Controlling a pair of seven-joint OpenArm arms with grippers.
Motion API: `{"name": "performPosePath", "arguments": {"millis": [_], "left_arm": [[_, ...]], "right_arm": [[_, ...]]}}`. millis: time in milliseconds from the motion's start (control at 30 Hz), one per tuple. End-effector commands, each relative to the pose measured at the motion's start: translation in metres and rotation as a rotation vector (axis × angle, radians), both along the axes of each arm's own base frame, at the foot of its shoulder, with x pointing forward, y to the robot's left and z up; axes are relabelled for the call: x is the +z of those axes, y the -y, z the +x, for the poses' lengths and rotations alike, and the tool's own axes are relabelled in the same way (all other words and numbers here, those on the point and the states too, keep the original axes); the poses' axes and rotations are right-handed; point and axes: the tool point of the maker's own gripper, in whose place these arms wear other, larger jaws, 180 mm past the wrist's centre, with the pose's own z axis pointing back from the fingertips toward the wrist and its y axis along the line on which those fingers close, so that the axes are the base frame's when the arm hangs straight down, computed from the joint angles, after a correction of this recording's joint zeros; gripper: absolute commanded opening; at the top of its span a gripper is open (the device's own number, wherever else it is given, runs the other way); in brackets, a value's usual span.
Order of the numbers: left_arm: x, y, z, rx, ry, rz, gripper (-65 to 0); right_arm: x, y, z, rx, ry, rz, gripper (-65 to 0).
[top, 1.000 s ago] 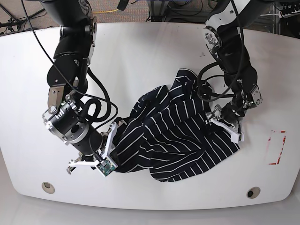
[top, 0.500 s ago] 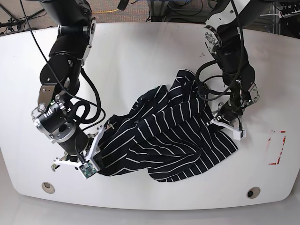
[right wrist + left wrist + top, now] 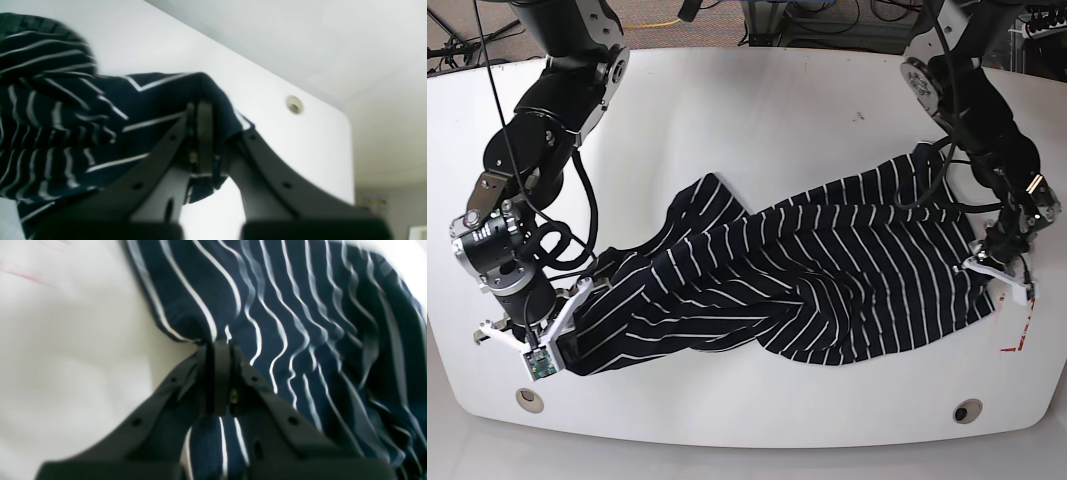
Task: Fold the T-shirt properly
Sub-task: 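Grasp the shirt's other end with the left gripper, then stretch the shirt lengthwise between both grippers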
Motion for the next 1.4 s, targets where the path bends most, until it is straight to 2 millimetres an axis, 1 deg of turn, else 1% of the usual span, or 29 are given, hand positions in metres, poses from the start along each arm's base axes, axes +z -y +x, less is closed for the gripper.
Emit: {"name": "performPosePath", "arguments": {"millis": [0,100,200,267,300,333,367,433,467,533,567,600,700,767,833,933,967,1033,1067,1100,1200,1267,1367], "left_arm": [[0.041,-0.035,0.007,0.036,0.083,0.079,-65.0],[0.068,-0.061,0.010,0.055,0.115,0.139,-65.0],[0.083,-0.077,0.010,0.071,0.130,0.172,-65.0],[0.092,-0.091,0.008,0.085,0.135,0.200,-65.0],[0.094,-0.093,0.008,0.085,0.136,0.207,-65.0],[0.097,-0.090,0.011,0.073,0.138,0.213,-62.6],[0.099,-0.085,0.015,0.052,0.133,0.226,-58.5],[0.099,-0.074,0.022,0.012,0.124,0.246,-46.9],[0.097,-0.071,0.023,-0.001,0.119,0.252,-39.0],[0.095,-0.071,0.022,-0.002,0.110,0.256,-22.6],[0.090,-0.070,0.020,-0.006,0.099,0.257,-17.5],[0.085,-0.069,0.017,-0.010,0.089,0.256,-15.0],[0.076,-0.067,0.011,-0.022,0.071,0.256,-14.6],[0.067,-0.060,0.006,-0.067,0.062,0.253,-14.7],[0.053,-0.048,-0.003,-0.138,0.052,0.237,-17.4],[0.030,-0.038,-0.023,-0.195,0.027,0.202,-20.7],[0.022,-0.034,-0.033,-0.209,0.017,0.194,-21.4],[0.016,-0.031,-0.045,-0.222,0.008,0.192,-21.2],[0.011,-0.030,-0.055,-0.228,-0.003,0.193,-21.2],[0.007,-0.026,-0.062,-0.237,-0.007,0.190,-21.2],[-0.003,-0.010,-0.078,-0.288,-0.029,0.186,-21.5],[-0.010,-0.003,-0.084,-0.306,-0.043,0.179,-21.5],[-0.019,0.010,-0.087,-0.321,-0.051,0.159,-21.7]], "right_arm": [[0.023,0.002,0.004,0.006,0.074,-0.006,-65.0],[0.022,0.010,0.004,-0.003,0.065,-0.026,-65.0],[0.018,0.013,0.005,-0.010,0.052,-0.033,-65.0],[0.010,0.014,0.002,-0.011,0.030,-0.034,-65.0],[0.006,0.012,0.001,-0.006,0.021,-0.033,-65.0],[0.002,0.009,-0.001,0.002,0.013,-0.025,-65.0],[-0.004,0.008,-0.003,0.006,0.000,-0.022,-65.0],[-0.018,0.002,-0.008,0.014,-0.031,-0.008,-65.0],[-0.025,-0.002,-0.011,0.018,-0.047,0.005,-65.0],[-0.037,-0.008,-0.015,0.025,-0.074,0.026,-65.0],[-0.043,-0.011,-0.018,0.028,-0.089,0.033,-65.0],[-0.047,-0.013,-0.020,0.030,-0.098,0.042,-65.0],[-0.059,-0.024,-0.026,0.039,-0.125,0.074,-65.0],[-0.066,-0.029,-0.030,0.044,-0.139,0.089,-65.0],[-0.070,-0.031,-0.033,0.044,-0.148,0.095,-65.0],[-0.075,-0.032,-0.037,0.046,-0.162,0.099,-65.0],[-0.079,-0.035,-0.038,0.048,-0.170,0.108,-65.0],[-0.079,-0.038,-0.038,0.050,-0.169,0.118,-65.0],[-0.080,-0.038,-0.039,0.049,-0.171,0.117,-65.0],[-0.080,-0.039,-0.039,0.050,-0.171,0.119,-65.0],[-0.088,-0.040,-0.045,0.051,-0.193,0.123,-65.0],[-0.089,-0.040,-0.046,0.051,-0.196,0.123,-65.0],[-0.090,-0.040,-0.047,0.051,-0.199,0.124,-65.0]]}}
